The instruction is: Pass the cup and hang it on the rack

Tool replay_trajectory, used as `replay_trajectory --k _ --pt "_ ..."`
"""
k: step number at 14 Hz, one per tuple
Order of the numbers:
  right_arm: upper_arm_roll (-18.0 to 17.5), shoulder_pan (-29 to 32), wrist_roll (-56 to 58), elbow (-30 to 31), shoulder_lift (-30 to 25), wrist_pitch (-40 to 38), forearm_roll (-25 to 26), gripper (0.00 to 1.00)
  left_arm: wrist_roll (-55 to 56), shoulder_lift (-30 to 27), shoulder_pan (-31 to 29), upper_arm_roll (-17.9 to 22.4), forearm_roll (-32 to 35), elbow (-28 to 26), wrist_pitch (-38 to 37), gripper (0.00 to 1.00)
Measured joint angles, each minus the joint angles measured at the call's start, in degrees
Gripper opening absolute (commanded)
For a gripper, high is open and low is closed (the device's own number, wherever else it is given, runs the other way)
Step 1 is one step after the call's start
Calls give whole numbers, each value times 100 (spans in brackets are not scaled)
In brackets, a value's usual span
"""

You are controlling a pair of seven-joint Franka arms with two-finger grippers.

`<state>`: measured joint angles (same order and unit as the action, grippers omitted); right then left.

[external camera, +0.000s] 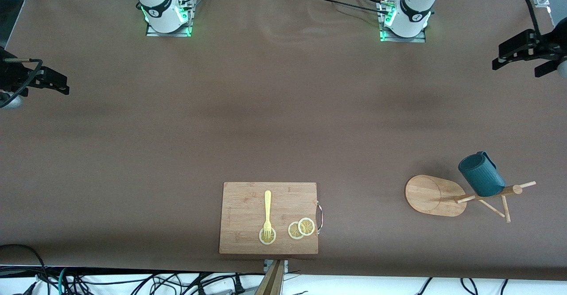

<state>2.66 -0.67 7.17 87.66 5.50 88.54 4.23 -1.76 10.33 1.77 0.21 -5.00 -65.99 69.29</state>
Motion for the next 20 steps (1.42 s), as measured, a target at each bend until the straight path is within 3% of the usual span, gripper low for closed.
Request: replay_trajectory --k 3,7,10,14,20 --pt "0 0 0 0 0 0 0 100 258 -271 83 -18 138 -602 419 100" --pt "0 0 0 0 0 0 0 100 293 -1177 151 -27 422 -2449 1648 100" --pt "1 0 0 0 0 0 0 100 303 -1537 48 14 607 -3310 2233 100" --pt "1 0 0 0 0 0 0 100 297 -1693 -161 46 611 -3805 2693 100" --pt "1 0 0 0 0 0 0 100 302 -1820 -162 -8 611 -3844 2714 100"
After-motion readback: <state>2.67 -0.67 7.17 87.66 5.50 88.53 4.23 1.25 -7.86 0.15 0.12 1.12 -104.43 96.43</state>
